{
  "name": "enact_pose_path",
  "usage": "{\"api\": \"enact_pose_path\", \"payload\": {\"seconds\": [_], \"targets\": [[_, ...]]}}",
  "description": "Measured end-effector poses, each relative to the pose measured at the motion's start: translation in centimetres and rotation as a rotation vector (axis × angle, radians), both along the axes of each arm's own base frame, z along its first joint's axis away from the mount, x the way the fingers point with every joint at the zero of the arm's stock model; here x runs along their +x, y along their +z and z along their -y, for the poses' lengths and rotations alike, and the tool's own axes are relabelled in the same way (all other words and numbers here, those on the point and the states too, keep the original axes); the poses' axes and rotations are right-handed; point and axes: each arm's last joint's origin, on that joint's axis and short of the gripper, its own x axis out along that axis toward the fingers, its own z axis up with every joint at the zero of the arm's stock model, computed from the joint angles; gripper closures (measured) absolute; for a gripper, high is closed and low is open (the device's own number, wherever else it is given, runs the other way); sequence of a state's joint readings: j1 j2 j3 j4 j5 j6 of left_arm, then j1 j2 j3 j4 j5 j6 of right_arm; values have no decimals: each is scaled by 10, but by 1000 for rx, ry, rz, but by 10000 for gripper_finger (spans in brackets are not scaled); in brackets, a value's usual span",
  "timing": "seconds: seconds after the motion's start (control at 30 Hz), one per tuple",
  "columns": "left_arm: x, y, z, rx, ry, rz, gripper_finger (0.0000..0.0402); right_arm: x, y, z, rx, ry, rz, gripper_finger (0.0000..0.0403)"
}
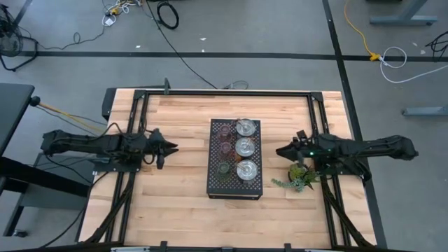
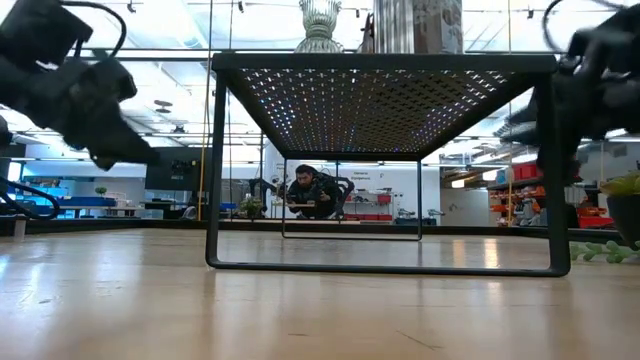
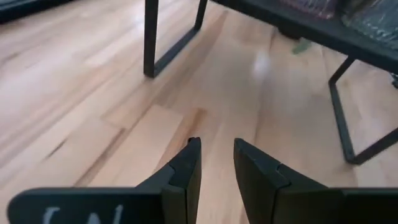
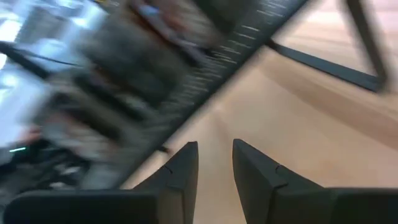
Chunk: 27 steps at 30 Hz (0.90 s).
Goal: Pick & Place candle stick holders
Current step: Return to Home Position
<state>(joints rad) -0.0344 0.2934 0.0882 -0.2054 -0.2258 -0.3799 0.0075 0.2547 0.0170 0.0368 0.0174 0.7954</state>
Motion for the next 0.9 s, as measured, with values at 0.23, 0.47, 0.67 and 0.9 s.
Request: {"api": "enact_pose_path", "payload": {"seconds": [0.23, 0.47, 0.67, 0.9], "targets": [[-3, 14, 3, -10, -34, 286, 303, -14, 20, -10, 15, 113, 240, 302], [-11, 26, 4, -22, -47, 525, 303, -16, 28, -12, 24, 154, 323, 302], [-12, 29, 4, -24, -48, 554, 303, -16, 29, -12, 24, 154, 334, 302], [-12, 29, 4, -25, -51, 549, 303, -16, 29, -12, 24, 153, 332, 302]]}}
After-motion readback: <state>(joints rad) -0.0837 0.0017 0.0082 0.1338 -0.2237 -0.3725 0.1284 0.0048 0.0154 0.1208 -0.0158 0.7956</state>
